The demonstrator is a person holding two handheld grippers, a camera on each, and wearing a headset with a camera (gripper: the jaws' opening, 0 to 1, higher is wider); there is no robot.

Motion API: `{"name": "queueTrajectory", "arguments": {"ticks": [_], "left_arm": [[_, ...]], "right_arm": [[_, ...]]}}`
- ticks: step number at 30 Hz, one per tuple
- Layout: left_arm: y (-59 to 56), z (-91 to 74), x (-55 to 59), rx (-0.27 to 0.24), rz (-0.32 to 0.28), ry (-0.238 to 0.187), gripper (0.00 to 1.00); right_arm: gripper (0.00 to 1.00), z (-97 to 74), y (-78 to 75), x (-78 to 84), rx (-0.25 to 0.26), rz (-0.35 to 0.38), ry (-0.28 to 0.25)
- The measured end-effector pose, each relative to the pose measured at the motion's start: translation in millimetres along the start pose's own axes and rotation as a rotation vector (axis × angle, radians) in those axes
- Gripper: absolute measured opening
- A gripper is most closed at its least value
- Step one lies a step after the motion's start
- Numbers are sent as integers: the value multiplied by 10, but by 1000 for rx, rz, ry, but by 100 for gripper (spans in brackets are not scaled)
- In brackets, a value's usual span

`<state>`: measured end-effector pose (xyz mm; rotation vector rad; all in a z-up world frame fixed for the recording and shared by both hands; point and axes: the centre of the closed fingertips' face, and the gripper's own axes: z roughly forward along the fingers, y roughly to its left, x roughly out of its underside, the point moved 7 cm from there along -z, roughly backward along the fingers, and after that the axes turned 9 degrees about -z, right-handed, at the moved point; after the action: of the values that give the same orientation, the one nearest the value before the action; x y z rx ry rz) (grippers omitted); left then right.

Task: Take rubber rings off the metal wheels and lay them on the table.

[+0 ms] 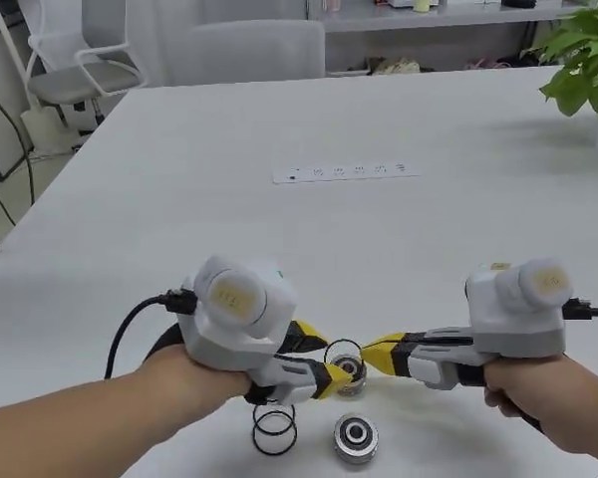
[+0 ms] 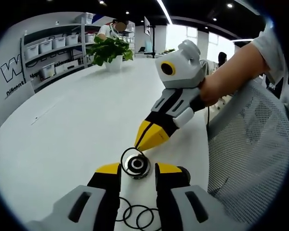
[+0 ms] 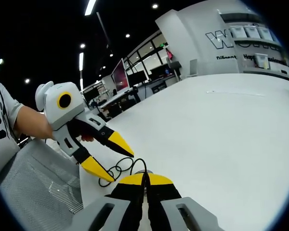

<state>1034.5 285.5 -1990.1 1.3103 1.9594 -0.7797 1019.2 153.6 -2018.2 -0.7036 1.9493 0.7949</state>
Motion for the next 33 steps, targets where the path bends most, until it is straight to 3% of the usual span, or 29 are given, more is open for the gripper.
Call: {"name": "queueTrajectory", "arguments": {"ticks": [17,27,33], "left_arm": [[-59,-489,-72,16,-35,-90,41],[13,-771,26,-16,-69,-123,50],[42,-891,99,-42,-79,-127,55]], "right_arm": [[0,-35,28,-94,-13,4,-24],[0,11,30,-201,-23,-2,-25],[0,131,69,-282,-42,-13,-21]]}}
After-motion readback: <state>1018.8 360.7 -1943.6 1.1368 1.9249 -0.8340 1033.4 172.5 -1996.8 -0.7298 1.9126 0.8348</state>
